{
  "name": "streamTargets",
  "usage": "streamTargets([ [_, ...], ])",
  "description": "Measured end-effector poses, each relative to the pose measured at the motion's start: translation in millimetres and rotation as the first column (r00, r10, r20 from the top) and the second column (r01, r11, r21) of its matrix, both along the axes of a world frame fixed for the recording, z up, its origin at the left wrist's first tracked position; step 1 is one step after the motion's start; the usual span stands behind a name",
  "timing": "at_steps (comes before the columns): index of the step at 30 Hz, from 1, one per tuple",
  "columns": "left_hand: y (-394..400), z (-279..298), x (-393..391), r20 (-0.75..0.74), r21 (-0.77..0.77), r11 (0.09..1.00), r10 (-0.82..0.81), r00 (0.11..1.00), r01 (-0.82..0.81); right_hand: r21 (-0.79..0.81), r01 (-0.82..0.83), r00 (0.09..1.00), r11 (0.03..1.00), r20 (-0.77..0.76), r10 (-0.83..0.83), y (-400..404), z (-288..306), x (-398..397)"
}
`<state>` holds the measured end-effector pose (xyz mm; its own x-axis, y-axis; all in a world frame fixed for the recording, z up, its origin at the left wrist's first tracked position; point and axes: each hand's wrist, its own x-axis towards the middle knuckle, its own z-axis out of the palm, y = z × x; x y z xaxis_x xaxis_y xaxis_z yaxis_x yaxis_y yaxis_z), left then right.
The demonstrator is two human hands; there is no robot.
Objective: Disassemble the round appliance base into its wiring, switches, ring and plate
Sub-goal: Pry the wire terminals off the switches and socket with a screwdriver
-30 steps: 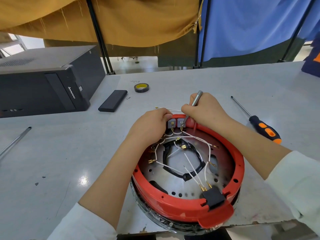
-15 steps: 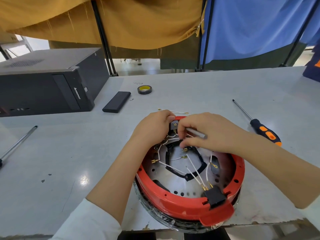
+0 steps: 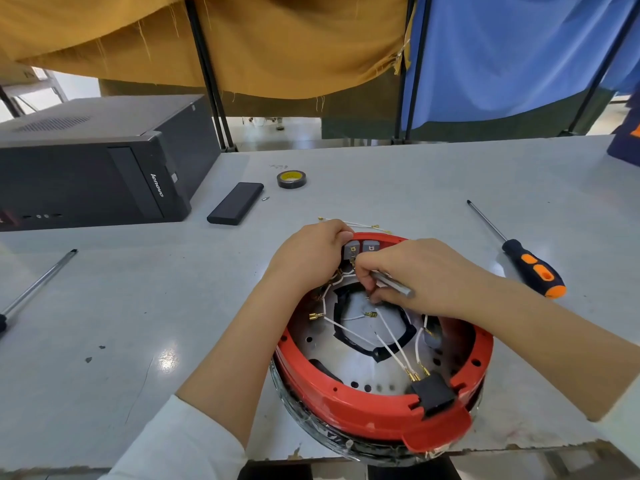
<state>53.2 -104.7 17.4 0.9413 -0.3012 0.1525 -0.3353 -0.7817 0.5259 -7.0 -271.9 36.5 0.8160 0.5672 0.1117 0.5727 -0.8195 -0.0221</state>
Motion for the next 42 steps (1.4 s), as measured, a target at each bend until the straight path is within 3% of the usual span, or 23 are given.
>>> streamTargets([
  [6, 0.2, -0.3, 0.2, -0.006, -0.006, 1.0, -0.002, 1.0, 0.002, 0.052, 0.008, 0.997, 0.999, -0.081, -0.004, 2.4, 1.5, -0.5],
  [9, 0.6, 0.2, 0.4, -0.011, -0.016, 1.0, -0.017, 1.0, 0.016, 0.213, 0.103, 0.981, 0.972, -0.186, -0.063, 1.0, 6.1, 0.8],
  [13, 0.8, 1.2, 0.5, -0.027, -0.027, 1.0, -0.016, 0.999, 0.016, 0.425, 0.211, 0.895, 0.88, -0.447, 0.002, -4.3, 21.9, 6.8],
  [20, 0.9, 1.9, -0.2, -0.055, -0.027, 1.0, -0.006, 0.998, 0.005, 0.454, 0.34, 0.787, 0.824, -0.617, 0.015, 3.2, 26.3, 19.9],
  [28, 1.8, -0.3, 1.3, -0.068, -0.035, 0.999, -0.011, 0.998, 0.009, 0.412, 0.318, 0.806, 0.854, -0.592, -0.015, 8.3, 36.6, 29.4],
  [35, 1.7, -1.3, 3.5, -0.065, -0.039, 0.999, -0.002, 0.998, -0.001, 0.476, 0.442, 0.707, 0.76, -0.707, 0.031, -8.1, 24.3, 34.5],
  [39, 1.7, -1.2, 4.5, -0.066, -0.031, 0.999, -0.009, 0.998, 0.007, 0.517, 0.411, 0.745, 0.751, -0.665, 0.05, -8.3, 23.8, 35.0],
  [42, 1.7, -1.3, 4.3, -0.063, -0.033, 0.999, -0.007, 0.998, 0.005, 0.467, 0.326, 0.787, 0.822, -0.616, 0.037, -9.5, 33.5, 33.3],
])
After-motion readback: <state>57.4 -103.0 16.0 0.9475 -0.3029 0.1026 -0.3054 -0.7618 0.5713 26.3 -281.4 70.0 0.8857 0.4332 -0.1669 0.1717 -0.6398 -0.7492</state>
